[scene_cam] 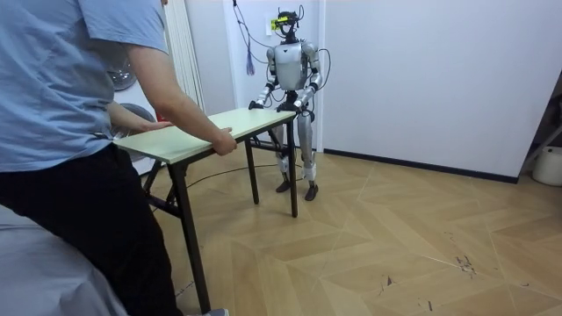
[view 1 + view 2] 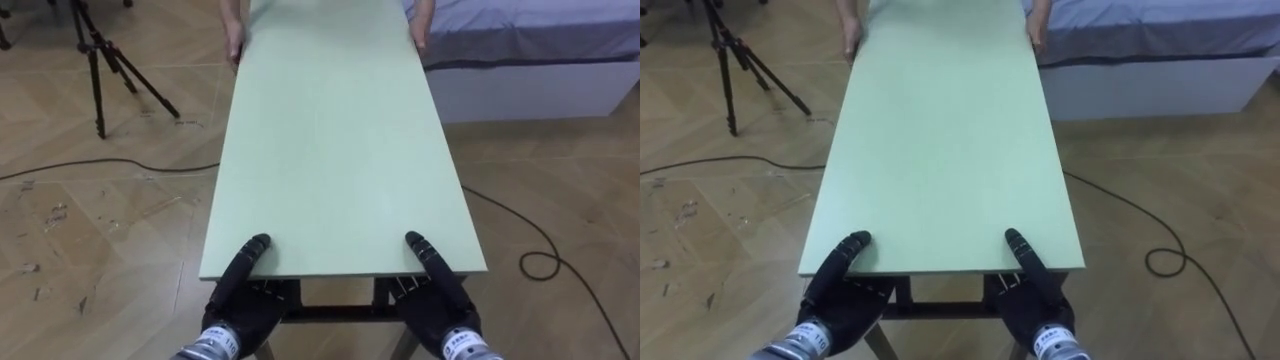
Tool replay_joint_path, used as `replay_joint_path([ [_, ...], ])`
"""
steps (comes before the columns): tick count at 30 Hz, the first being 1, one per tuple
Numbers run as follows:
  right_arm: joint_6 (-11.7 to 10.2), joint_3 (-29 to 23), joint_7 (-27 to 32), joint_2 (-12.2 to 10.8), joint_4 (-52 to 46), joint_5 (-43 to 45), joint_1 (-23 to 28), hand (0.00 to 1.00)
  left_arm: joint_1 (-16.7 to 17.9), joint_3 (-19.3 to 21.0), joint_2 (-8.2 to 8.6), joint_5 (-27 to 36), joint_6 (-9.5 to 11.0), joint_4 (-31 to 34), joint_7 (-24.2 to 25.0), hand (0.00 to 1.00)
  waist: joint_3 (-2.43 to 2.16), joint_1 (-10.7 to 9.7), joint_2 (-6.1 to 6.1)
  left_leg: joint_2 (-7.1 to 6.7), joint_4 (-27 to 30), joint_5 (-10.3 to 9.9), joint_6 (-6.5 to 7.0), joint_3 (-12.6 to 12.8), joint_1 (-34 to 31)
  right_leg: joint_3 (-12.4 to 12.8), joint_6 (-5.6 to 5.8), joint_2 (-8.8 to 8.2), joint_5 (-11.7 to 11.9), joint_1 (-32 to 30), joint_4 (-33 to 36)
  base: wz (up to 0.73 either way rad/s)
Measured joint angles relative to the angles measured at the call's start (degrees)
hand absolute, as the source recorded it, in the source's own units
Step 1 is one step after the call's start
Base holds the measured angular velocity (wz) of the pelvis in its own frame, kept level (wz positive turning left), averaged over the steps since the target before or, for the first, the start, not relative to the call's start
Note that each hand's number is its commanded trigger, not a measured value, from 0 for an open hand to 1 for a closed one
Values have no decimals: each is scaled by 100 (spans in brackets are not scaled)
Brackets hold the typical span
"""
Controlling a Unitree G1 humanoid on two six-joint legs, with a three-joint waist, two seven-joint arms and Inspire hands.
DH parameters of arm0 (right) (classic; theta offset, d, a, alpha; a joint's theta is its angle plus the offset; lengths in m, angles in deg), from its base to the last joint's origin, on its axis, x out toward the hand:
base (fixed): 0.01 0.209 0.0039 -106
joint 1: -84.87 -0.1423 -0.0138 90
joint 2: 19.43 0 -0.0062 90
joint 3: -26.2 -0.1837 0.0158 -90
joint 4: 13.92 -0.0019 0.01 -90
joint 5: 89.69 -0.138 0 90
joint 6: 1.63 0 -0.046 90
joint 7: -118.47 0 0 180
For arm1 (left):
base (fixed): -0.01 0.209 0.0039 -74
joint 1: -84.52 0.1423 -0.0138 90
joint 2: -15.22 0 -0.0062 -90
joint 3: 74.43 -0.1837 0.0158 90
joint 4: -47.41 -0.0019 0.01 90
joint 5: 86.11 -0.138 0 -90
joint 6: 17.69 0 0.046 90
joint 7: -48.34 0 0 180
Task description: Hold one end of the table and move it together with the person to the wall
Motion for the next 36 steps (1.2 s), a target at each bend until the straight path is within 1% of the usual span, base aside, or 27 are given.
replay_joint_path([
  [8,2,17,38,13,-10,-26,-4,100,-9,-1,94,-193,124,-265,397,100,1,-16,3,0,-3,0,0,-6,10,12,0,-2,0,17,18,0],
  [10,3,27,111,12,-75,7,-4,100,-8,-1,108,-248,146,-286,451,100,6,-35,11,0,-5,0,0,-3,3,11,0,-2,0,16,17,0],
  [12,-7,35,197,12,-130,70,-2,100,11,-8,159,-317,209,-289,502,100,10,-38,15,-1,-16,0,0,-2,2,-1,0,-2,0,12,16,0],
  [15,-5,49,203,33,-218,86,34,100,25,-6,169,-416,239,-282,610,100,11,-43,17,-4,-19,0,0,8,-57,-8,3,-5,-2,-33,-6,0],
  [18,-18,77,208,94,-583,99,254,100,200,-10,170,-524,247,-39,755,100,12,-12,17,-11,-14,0,0,12,-130,-21,5,-9,-3,-111,-4,0],
  [20,-46,108,195,121,-958,71,496,100,421,-19,166,-696,298,304,865,100,12,10,17,-12,-15,0,0,18,-127,-21,14,-11,-9,-112,-9,0],
  [21,-55,114,195,124,-1050,71,548,100,458,-22,162,-719,307,392,871,100,12,15,17,-12,-16,0,0,19,-131,-19,14,-10,-10,-114,-10,0],
  [23,-134,188,195,141,-1256,-12,619,100,552,-69,140,-771,433,657,876,100,14,21,15,-11,-21,0,0,19,-128,-14,15,-7,-11,-112,-8,0],
  [27,-272,299,195,191,-1439,-108,649,100,556,-89,130,-851,542,837,907,100,29,12,-10,-12,-20,0,0,25,-129,-12,15,-8,-11,-115,-2,0],
  [28,-325,324,195,193,-1488,-126,657,100,556,-128,128,-851,610,887,907,100,30,10,-14,-13,-19,0,0,25,-131,-11,15,-8,-11,-116,-3,0],
  [29,-347,338,195,189,-1521,-130,664,100,556,-188,129,-862,726,905,907,100,29,8,-16,-13,-19,0,0,27,-126,-7,16,-8,-11,-113,-2,0],
  [30,-354,346,195,189,-1529,-131,663,100,555,-196,129,-871,755,914,907,100,28,7,-17,-13,-19,0,0,29,-125,-4,16,-7,-11,-113,-3,0],
  [33,-472,442,186,197,-1541,-202,664,100,555,-229,118,-941,841,976,907,100,27,3,-15,-13,-18,0,0,30,-139,-12,17,-7,-12,-120,-11,0],
  [35,-593,564,157,256,-1543,-301,667,100,560,-323,94,-972,991,988,907,100,25,15,-12,-13,-18,0,0,29,-152,-18,18,-8,-13,-131,-8,0],
  [36,-642,600,137,277,-1543,-320,670,100,569,-350,82,-971,1020,1005,907,100,23,27,-12,-12,-18,0,0,29,-169,-16,18,-8,-13,-155,0,0],
])
